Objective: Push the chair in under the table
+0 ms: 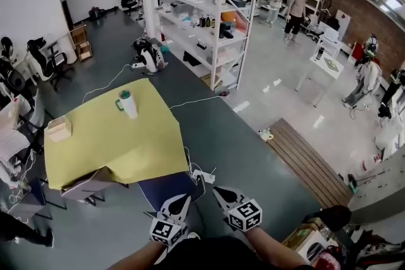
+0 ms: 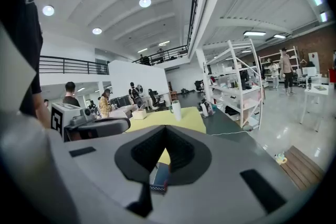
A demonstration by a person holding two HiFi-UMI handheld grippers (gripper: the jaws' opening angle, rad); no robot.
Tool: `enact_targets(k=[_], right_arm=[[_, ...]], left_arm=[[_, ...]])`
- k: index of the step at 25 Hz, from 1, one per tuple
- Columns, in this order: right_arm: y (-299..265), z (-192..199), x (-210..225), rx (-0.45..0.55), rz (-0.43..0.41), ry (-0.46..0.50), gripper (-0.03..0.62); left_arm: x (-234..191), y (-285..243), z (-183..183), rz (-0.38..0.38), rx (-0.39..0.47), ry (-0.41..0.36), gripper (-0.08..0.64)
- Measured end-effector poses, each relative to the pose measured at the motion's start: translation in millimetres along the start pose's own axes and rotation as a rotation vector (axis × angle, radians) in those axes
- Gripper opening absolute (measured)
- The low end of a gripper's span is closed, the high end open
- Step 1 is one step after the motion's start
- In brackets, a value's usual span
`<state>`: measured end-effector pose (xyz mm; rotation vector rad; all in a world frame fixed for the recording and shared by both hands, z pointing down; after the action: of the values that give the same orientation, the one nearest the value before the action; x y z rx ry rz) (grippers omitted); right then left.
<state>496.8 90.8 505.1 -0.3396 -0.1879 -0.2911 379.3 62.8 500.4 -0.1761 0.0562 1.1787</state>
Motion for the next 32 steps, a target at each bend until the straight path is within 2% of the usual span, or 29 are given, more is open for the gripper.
enact_targets(k=[4, 7, 14, 21, 23, 28, 32], right_arm=[[-33.9, -4.7, -34.2, -0.020, -0.085, 0.040, 0.014], [-50.9, -1.7, -53.4, -0.036, -0.141, 0.081, 0.014], [-79.5, -2.8, -74.7, -0.067, -0.261, 0.116, 0.014], [-105.1, -10.5, -74.8, -0.078, -0.391, 0.139, 0.014], [-110.7, -15.4, -70.0, -0.076, -0.417, 0.142, 0.014], [-114.5, -16.1, -50.3, -0.096, -0.479, 0.148, 0.014], [-118.7, -13.6, -37.1, -0.117, -0.520, 0.154, 0.014]], left_arm=[[-34.4, 31.7, 6.2, -0.105, 0.028, 0.002, 0.006], [-50.2, 48.2, 11.4, -0.171, 0.024, 0.035, 0.006], [-62.4, 72.6, 16.3, -0.287, 0.048, 0.069, 0.006], [-67.0, 74.5, 9.7, -0.387, 0.071, 0.136, 0.006], [-71.8, 69.1, 11.2, -0.415, 0.088, 0.138, 0.006], [-76.4, 55.8, 14.8, -0.503, 0.112, 0.210, 0.006], [-73.9, 48.3, 12.9, -0.559, 0.102, 0.217, 0.006]])
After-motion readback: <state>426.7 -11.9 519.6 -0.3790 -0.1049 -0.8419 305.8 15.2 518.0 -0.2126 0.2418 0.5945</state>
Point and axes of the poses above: the fingertips, and each gripper's own axes: y backward along the fingers, x to its right, z out of its underside, the point moved 2 cm from there along y, backward along the fingers, and after that the axes turned 1 degree about -x, right-handed, at the moved point
